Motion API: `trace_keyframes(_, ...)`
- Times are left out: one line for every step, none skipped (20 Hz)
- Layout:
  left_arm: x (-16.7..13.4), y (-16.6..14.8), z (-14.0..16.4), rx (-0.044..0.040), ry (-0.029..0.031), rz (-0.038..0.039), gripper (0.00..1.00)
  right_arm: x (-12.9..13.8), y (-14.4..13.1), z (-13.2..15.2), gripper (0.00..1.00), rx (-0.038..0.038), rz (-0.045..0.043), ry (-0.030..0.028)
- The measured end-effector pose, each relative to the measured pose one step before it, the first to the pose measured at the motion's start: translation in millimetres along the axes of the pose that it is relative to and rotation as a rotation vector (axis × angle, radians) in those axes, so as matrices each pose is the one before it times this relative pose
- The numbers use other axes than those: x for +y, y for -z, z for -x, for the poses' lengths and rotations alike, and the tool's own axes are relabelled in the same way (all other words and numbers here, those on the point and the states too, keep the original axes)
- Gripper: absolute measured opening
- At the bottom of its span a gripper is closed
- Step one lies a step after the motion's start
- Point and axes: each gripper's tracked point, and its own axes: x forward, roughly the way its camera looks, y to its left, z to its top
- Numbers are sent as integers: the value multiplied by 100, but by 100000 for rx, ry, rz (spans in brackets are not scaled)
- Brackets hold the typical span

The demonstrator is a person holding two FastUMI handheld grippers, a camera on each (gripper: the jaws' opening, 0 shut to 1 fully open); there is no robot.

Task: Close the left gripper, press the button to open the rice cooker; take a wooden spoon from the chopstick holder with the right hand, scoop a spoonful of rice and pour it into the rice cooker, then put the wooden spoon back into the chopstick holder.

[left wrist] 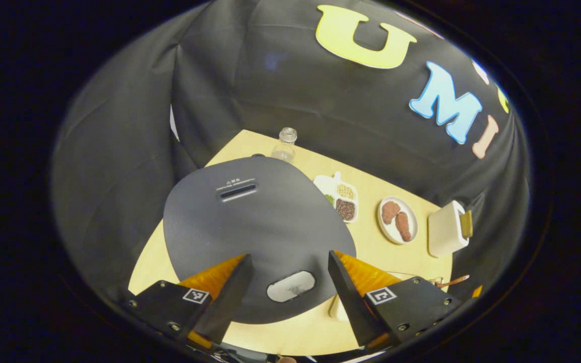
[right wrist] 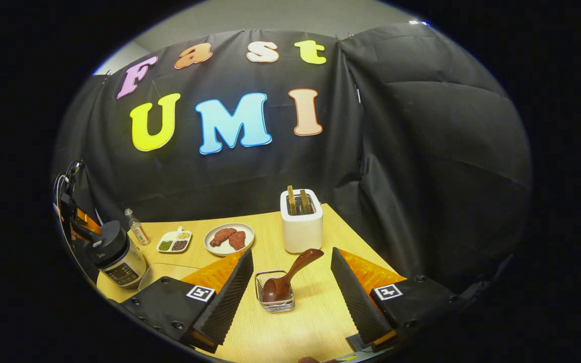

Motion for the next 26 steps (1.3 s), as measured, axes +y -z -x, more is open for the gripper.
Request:
trace_keyframes(83, 335, -159, 345, -1805, -2266, 97, 16, 27, -106, 98, 201, 221, -704)
trace_keyframes(-93, 200, 173, -630, -1766, -2943, 97, -8, 51, -107, 98, 162, 179, -631)
trace_keyframes(-292, 49, -162, -1035, -2000, -3816, 98, -46, 10, -57, 98, 140, 108, -522)
trace_keyframes(-55, 447, -101, 959, -2526, -4329, 94, -135, 145, -74, 98, 262, -27, -328)
trace_keyframes(-222, 228, -108, -760, -2445, -4987, 97, -145, 189, 7, 98, 593, -296, -323)
trace_keyframes(43, -291, -75, -2519, -1328, -2424, 98, -30, 285, -76, 98, 607, -541, -452)
trace_keyframes(19, 100, 170, -13, -95, 2211, 97, -116, 193, 107, 98, 572, -512, -358)
trace_keyframes(-83, 138, -49, 222, 395, 3069, 97, -263, 354, 72, 98, 477, -386, -170)
trace_keyframes(-50, 92, -60, -702, 594, 810, 94, -273, 345, 30, 98, 723, -160, 57)
trace_keyframes(12, 398, -91, 731, -163, -891, 97, -265, 359, 176, 98, 884, -171, 39)
trace_keyframes(101, 170, -105, -954, -594, -2507, 94, -204, 396, 80, 98, 975, -319, -253)
trace_keyframes(-13, -8, -135, -878, -912, -74, 98, -161, 463, 71, 98, 992, -472, -298)
trace_keyframes(-140, -21, 65, -167, -485, 1465, 97, -210, 293, 133, 98, 647, -520, -279)
trace_keyframes(-68, 11, 108, -114, -303, 1184, 97, -211, 354, 72, 98, 734, -480, -25)
trace_keyframes(-1, 141, 138, -164, -337, 213, 95, -128, 296, 170, 98, 687, -603, -294)
trace_keyframes(66, 35, 157, -359, -299, -191, 95, -41, 458, 138, 98, 841, -208, -804)
trace_keyframes(-8, 13, -61, -454, -211, 71, 95, -284, 360, 200, 98, 833, 275, -432)
trace_keyframes(-48, -86, 8, -1203, -409, 176, 95, -358, 245, 84, 98, 422, 457, -424)
trace_keyframes(27, 130, 75, -759, -858, -739, 100, -370, -31, 163, 98, -80, 269, -391)
trace_keyframes(56, 257, 411, 1509, -2114, 775, 95, -421, -131, 200, 98, -372, 24, -256)
trace_keyframes(-592, 941, 1096, 3841, -559, 2871, 94, -483, -249, 198, 98, -442, -174, -156)
trace_keyframes(-1678, 627, 1490, 609, 3648, 3934, 94, -512, -266, 59, 98, -707, -153, -283)
trace_keyframes(-1987, 78, 1626, -2318, 3661, 3487, 95, -533, -256, -52, 98, -493, -239, -230)
trace_keyframes(-1644, 459, 1595, -2477, 1935, 1109, 94, -511, -124, -149, 98, 4, -180, -458)
trace_keyframes(-860, 588, 1480, -2439, -128, -1072, 94, -447, -148, -266, 98, 351, -22, -785)
trace_keyframes(-989, 81, 1525, -2740, -977, -2537, 94, -377, -230, -334, 98, 465, -198, -1017)
